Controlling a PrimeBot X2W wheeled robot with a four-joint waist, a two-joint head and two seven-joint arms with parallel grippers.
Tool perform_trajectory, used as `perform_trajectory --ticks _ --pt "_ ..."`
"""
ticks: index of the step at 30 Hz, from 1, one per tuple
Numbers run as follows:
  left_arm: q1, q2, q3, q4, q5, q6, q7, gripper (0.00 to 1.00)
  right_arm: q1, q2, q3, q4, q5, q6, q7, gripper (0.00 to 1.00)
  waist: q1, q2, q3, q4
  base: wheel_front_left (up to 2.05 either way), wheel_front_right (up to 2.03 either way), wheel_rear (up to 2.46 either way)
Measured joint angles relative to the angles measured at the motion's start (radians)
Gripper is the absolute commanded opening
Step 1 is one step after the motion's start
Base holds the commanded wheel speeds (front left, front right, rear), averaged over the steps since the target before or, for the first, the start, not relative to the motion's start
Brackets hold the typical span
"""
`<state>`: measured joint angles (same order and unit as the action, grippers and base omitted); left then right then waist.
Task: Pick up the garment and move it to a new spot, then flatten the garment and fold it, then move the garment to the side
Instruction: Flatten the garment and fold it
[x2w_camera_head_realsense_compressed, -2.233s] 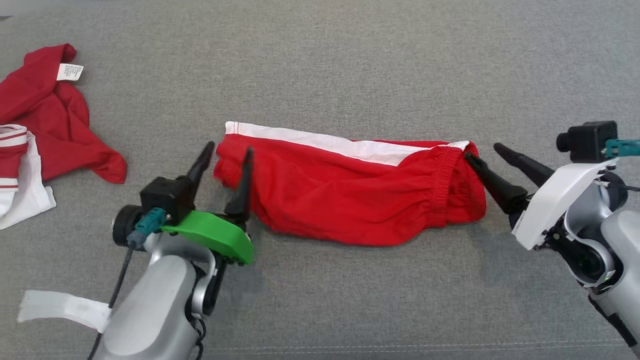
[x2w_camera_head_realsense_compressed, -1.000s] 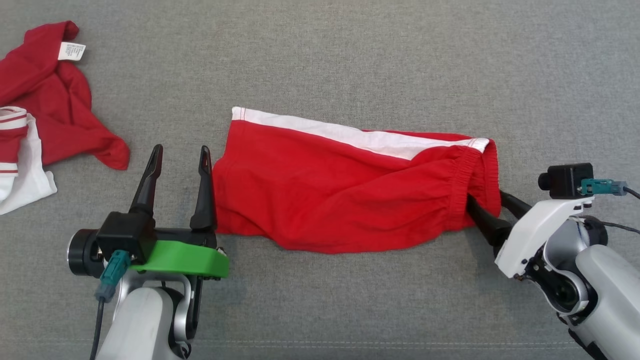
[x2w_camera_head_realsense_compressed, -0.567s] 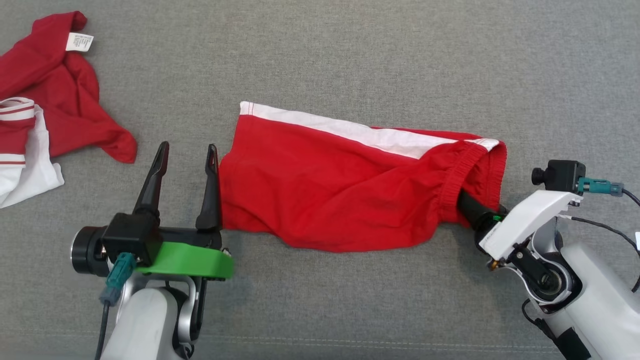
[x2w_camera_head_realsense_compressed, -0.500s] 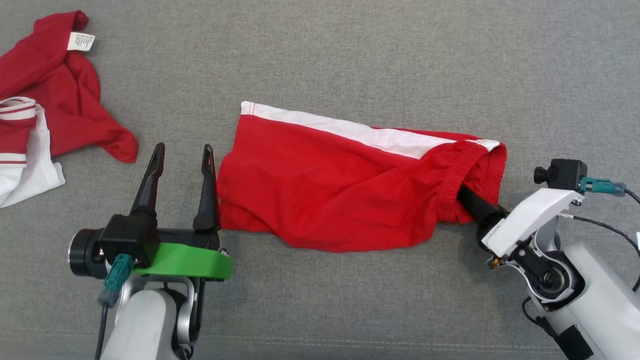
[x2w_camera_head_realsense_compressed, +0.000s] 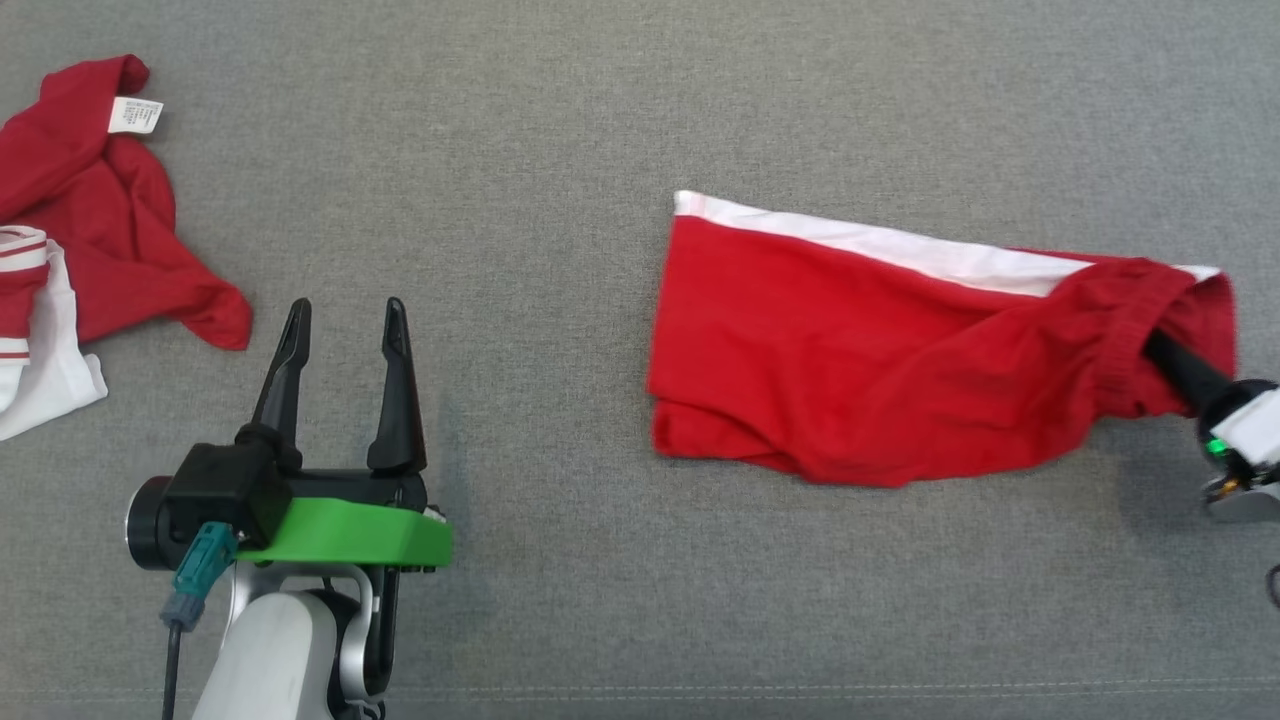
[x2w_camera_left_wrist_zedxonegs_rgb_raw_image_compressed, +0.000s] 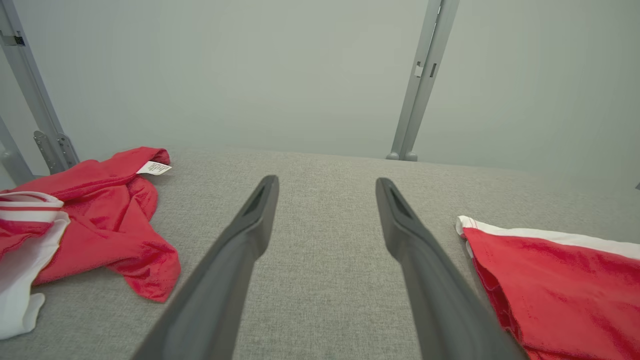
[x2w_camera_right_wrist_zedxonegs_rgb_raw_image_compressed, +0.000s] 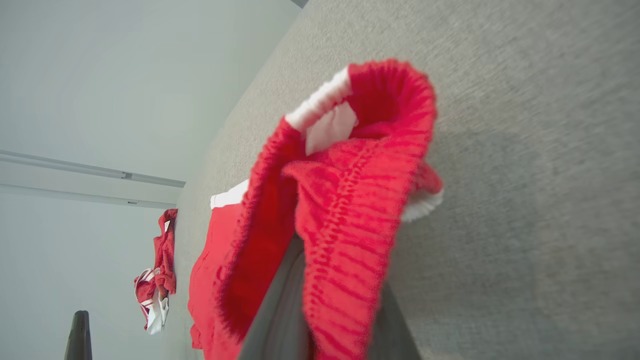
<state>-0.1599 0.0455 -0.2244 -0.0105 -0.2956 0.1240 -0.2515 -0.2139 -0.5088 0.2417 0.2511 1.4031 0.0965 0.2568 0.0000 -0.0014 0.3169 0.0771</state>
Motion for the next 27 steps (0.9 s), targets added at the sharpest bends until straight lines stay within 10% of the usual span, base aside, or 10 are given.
perform_trajectory --ticks 4,11,27 --pt "0.000 -0.001 -0.002 -0.027 -0.016 0.000 0.002 1.00 0.019 -0.118 -0.098 -0.050 0.070 -0.003 0.048 0.00 0.0000 0.0000 -0.011 -0.014 0.00 0.00 0.00" --pt "0.001 -0.001 0.002 -0.049 -0.041 0.000 0.015 1.00 -0.013 -0.109 -0.017 -0.236 0.113 -0.001 0.181 0.00 0.0000 0.0000 -0.004 -0.033 0.00 0.00 0.00" --pt "-0.003 -0.002 -0.034 -0.064 0.028 0.000 0.054 1.00 -0.173 0.208 0.169 -0.319 0.057 -0.105 0.141 0.00 0.0000 0.0000 0.052 -0.025 0.00 0.00 0.00"
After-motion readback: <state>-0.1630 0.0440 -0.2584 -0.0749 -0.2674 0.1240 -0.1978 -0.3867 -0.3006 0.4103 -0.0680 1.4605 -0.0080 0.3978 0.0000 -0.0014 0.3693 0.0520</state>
